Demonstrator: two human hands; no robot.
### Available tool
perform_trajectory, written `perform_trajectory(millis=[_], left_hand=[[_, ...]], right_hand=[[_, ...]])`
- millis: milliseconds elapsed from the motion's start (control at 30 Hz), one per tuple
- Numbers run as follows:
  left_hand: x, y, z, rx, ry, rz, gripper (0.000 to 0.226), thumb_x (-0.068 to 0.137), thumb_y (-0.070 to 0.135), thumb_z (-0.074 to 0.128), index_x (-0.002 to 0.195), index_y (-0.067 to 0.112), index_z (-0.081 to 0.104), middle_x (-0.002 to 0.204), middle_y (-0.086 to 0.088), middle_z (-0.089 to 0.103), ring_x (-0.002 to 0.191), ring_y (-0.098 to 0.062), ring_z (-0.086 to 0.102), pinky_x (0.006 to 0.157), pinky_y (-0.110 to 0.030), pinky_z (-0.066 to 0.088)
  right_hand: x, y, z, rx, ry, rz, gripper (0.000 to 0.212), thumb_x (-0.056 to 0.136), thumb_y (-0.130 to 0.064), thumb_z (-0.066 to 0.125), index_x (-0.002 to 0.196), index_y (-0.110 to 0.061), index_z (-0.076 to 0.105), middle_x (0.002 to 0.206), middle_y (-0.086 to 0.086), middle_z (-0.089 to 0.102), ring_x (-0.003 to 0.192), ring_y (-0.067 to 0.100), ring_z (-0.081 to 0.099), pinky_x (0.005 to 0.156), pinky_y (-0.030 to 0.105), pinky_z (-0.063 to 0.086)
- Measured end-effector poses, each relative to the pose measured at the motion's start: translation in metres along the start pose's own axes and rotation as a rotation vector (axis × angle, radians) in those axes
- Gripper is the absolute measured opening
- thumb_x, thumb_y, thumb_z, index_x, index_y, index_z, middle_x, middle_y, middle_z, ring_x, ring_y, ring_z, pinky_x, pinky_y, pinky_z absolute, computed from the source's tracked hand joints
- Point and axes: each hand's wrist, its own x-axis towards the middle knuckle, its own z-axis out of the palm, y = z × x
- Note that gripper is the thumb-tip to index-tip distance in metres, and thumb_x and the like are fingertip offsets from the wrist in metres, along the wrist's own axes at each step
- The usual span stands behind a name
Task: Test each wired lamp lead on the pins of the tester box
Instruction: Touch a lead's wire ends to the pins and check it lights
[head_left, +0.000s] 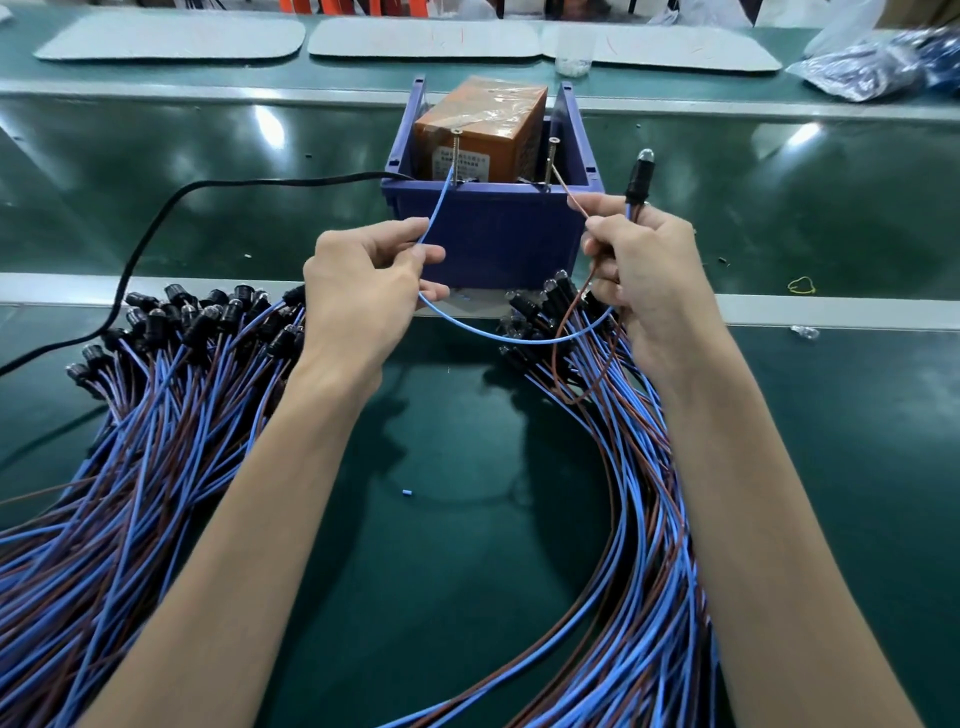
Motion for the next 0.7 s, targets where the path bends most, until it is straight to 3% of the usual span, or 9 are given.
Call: perform_trajectory(millis=[300,700], left_hand=[[-0.0023,0.0028,0.0009,0.018,-0.018,-0.007,0.025,0.092,0.003,0.054,0.106,0.015,0.071,0.084,0.004,0.072,0.047,-0.004,0.06,0.065,-0.02,0.053],[-0.007,0.0098,0.002,0.009,-0.038,-0.003,0.025,0.091,0.001,0.054,0.097,0.02,0.07,0.082,0.004,0.072,0.045,-0.003,0.06,0.06,-0.016,0.05]], right_hand=[[0.0017,0.0007,-0.0004,0.0,-0.005,-0.013,0.029,0.092,0.001,0.044,0.086,-0.016,0.067,0.056,-0.005,0.043,0.037,0.002,0.027,0.036,0.013,0.022],[0.0007,-0.0004,-0.0007,-0.003,-0.017,-0.016,0.028,0.091,0.002,0.044,0.088,-0.011,0.069,0.051,-0.008,0.042,0.037,0.003,0.025,0.036,0.013,0.02]])
